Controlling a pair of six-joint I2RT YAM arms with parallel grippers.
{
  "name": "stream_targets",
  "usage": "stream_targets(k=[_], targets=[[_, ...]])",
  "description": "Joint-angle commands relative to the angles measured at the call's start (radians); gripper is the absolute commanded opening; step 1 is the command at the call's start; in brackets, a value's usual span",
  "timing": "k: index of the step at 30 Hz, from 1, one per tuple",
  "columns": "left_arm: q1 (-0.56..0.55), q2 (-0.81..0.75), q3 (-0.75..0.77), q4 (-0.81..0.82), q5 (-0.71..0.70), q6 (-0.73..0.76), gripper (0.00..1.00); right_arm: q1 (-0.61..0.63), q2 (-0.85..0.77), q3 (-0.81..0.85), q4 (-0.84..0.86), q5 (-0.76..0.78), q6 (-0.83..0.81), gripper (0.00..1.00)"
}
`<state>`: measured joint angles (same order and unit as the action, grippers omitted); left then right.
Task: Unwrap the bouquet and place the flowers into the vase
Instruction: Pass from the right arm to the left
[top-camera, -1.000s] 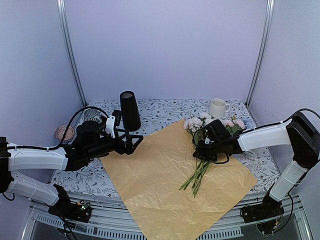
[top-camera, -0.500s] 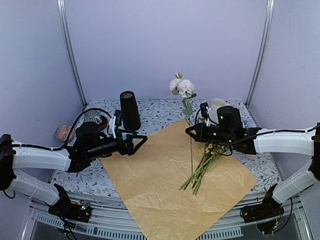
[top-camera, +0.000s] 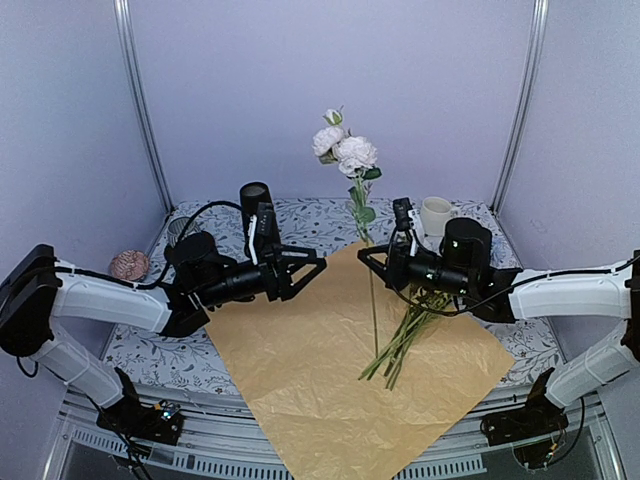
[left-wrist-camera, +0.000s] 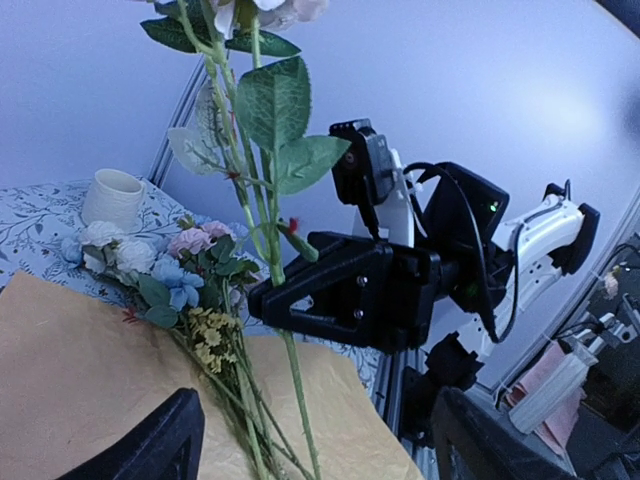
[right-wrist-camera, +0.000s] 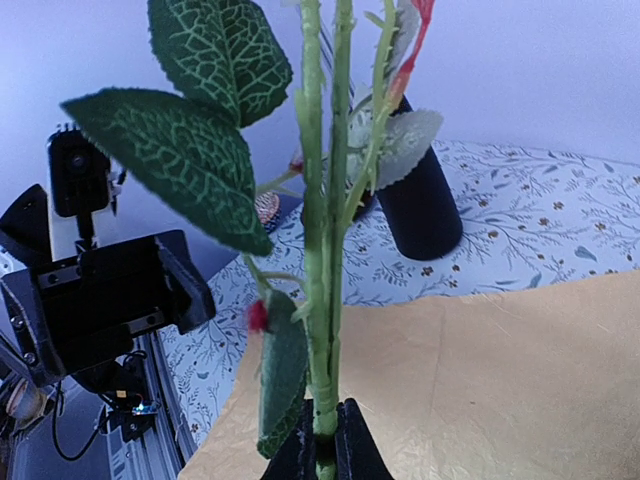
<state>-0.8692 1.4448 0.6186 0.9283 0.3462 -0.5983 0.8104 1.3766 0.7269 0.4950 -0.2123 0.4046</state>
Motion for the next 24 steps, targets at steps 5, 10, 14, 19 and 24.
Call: stream_targets(k=[5, 10, 14, 19, 24], targets=[[-0.021, 0.085, 0.095, 0.094, 0.049, -0.055, 0.71, 0.112, -0.018, -0.003, 0.141, 0.036, -0.108, 0.03], [-0.023, 0.122, 0.128, 0.1, 0.074, -0.061, 0.67, 0.162, 0.01, 0.011, 0.147, 0.069, -0.147, 0.03], [-0.027, 0.15, 0.156, 0.101, 0.097, -0.054, 0.58, 0.186, 0.035, 0.03, 0.146, 0.073, -0.165, 0.03], [-0.028, 0.163, 0.171, 0.101, 0.112, -0.051, 0.5, 0.198, 0.05, 0.039, 0.145, 0.078, -0.168, 0.03], [-0.029, 0.174, 0.176, 0.101, 0.117, -0.051, 0.31, 0.202, 0.056, 0.04, 0.142, 0.079, -0.174, 0.04]])
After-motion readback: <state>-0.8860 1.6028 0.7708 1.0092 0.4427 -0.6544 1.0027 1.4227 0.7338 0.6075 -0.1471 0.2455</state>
